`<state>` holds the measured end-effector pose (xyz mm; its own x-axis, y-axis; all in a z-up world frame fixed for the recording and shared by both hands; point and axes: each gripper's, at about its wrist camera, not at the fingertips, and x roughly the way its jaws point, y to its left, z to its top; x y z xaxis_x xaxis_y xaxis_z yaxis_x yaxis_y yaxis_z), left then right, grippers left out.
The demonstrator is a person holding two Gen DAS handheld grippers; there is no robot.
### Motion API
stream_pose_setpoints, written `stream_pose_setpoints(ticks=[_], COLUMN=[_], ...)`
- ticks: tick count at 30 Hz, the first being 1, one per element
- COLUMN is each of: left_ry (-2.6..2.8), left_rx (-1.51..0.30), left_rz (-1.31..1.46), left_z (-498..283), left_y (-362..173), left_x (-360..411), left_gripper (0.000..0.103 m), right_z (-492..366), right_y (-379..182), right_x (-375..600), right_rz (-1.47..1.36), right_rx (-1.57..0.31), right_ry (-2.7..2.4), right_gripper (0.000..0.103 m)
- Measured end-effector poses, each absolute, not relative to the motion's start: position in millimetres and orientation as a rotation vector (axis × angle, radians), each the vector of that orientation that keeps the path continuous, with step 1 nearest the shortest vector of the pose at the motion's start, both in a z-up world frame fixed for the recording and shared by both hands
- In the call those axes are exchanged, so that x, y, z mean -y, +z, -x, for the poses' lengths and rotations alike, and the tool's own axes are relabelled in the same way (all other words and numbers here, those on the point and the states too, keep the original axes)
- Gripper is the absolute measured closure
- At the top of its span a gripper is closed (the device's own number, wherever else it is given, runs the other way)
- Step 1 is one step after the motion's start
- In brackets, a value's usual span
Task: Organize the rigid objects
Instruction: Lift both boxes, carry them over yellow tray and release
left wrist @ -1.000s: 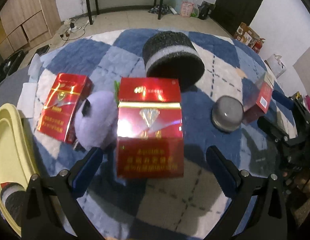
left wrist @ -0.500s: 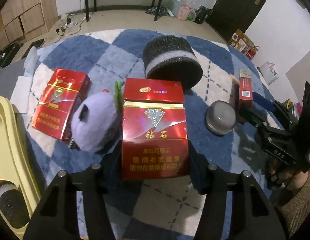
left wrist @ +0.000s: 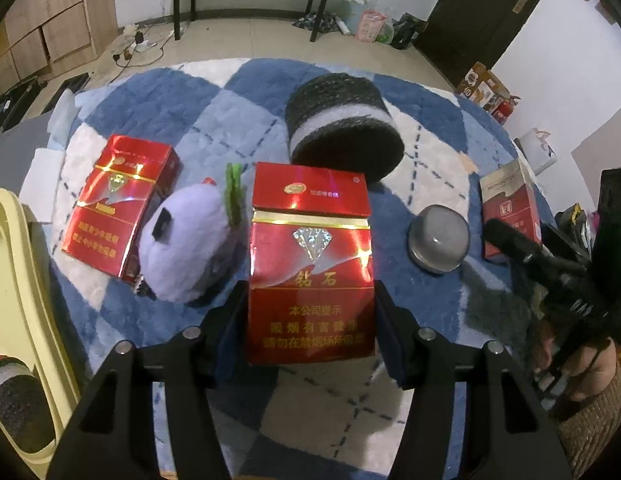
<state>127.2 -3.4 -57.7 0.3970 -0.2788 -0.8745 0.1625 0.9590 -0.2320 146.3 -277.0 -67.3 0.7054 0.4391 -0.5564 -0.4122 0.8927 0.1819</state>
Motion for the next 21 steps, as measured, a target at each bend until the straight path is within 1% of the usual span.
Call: stream_pose_setpoints(ticks=[2,4,5,7,8,9,10,11,12,13,14,18,21], left_ry=[-0.282,-0.276,-0.273,-0.268,-0.264,-0.263,-0.266,-0.269,-0.269,-0.266,-0.263,-0.252,-0.242], left_rx=[-1.131,-1.136,-1.135,-1.133,-1.127,-1.122,-1.117,-1.114,-1.112,-1.107,-1.101,-1.077,-1.042], left_rz=[0.125,0.136,0.141,0.140,0.139,0.142,0.149,0.153,0.151,0.145,0.141,0.148,0.146], left_z=[-127.2,-127.2,-126.6,-125.4,-124.0,-123.3,-122.9,-122.5,-122.4,-122.1,-121.4,-117.5,-112.2], left_y=[-58.5,-59.6,-60.0,-59.4,-58.4,-57.0,-55.2,-53.3,-52.0,-50.2,-47.9,-35.6,-14.6], left_x=[3.2,1.6,0.4,-1.2,-3.1,-4.3,-5.5,-6.3,-6.6,-6.7,-7.4,-13.1,-21.9], left_gripper=[0.043,0.043,0.043,0.043,0.043,0.043,0.043,0.043,0.043,0.043,0.043,0.043,0.043], right_z=[-146.7,-150.2,-151.6,-152.4,-153.3,-154.0,-154.2,-154.3,-154.8,-156.4,-157.0,-154.6,-145.1], right_y=[-65.3,-69.2,-71.5,-74.4,-75.0,-75.0,-73.8,-72.7,-72.0,-72.3,-73.3,-71.6,-58.3], right_x=[284.4,290.4,291.9,297.1,298.4,299.0,300.5,301.0,303.0,305.7,308.4,317.0,321.1], right_rz=[-0.154,-0.218,-0.219,-0.207,-0.197,-0.178,-0.165,-0.166,-0.174,-0.184,-0.199,-0.240,-0.225], right_rx=[-0.654,-0.703,-0.719,-0.708,-0.706,-0.704,-0.696,-0.688,-0.686,-0.695,-0.701,-0.698,-0.657], right_ry=[0.470,0.435,0.418,0.390,0.383,0.368,0.359,0.362,0.370,0.372,0.376,0.399,0.399], right_gripper=[0.001,0.001,0.001,0.004,0.011,0.022,0.028,0.042,0.062,0.071,0.075,0.077,0.079])
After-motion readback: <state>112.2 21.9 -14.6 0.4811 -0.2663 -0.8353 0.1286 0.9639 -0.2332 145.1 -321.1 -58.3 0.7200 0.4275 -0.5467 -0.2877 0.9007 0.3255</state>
